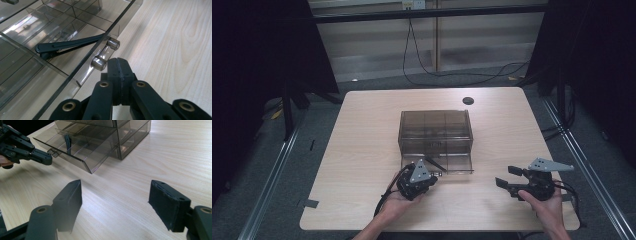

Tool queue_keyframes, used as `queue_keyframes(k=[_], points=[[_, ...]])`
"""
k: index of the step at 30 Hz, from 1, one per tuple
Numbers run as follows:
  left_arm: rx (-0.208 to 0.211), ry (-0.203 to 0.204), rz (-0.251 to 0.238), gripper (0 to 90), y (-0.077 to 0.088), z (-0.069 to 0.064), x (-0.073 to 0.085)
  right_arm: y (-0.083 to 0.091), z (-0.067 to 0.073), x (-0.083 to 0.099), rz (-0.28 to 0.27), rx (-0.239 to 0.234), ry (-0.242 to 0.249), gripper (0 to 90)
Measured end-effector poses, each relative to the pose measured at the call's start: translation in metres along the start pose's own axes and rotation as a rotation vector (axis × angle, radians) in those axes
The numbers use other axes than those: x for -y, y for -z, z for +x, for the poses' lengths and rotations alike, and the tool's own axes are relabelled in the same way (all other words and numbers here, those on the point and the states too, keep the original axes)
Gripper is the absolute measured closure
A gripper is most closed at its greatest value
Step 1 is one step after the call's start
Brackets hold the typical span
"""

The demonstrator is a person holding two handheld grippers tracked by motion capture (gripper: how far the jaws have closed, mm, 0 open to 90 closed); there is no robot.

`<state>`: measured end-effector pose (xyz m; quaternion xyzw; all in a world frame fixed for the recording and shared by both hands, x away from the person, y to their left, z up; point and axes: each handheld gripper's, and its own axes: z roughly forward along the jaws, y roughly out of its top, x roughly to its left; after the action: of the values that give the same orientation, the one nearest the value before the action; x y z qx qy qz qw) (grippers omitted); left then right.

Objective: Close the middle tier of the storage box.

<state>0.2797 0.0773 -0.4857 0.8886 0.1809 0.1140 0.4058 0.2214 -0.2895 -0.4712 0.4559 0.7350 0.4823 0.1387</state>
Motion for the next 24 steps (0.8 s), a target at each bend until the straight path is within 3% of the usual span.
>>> queue_keyframes(k=[16,18,19,22,24], points=[[-0.008,0.001,0.008,89.9,-0.0016,0.0033,-0.0007,-0.0005,0.0,-0.0003,0.0,-0.002,0.003,26.8],[-0.009,0.021,0.002,89.9,-0.0046,0.0024,-0.0016,-0.001,-0.0001,-0.0004,0.003,-0.004,0.004,26.8],[-0.007,0.0,0.024,89.9,-0.0042,0.0039,-0.0023,-0.001,-0.0001,-0.0004,0.003,-0.004,0.004,26.8],[-0.007,0.017,0.013,89.9,-0.0055,0.0034,-0.0024,-0.001,-0.0002,-0.0005,0.003,-0.004,0.006,26.8],[-0.012,0.008,0.021,90.0,-0.0043,0.0043,-0.0028,-0.0007,-0.0001,-0.0004,0.002,-0.001,0.007,26.8]])
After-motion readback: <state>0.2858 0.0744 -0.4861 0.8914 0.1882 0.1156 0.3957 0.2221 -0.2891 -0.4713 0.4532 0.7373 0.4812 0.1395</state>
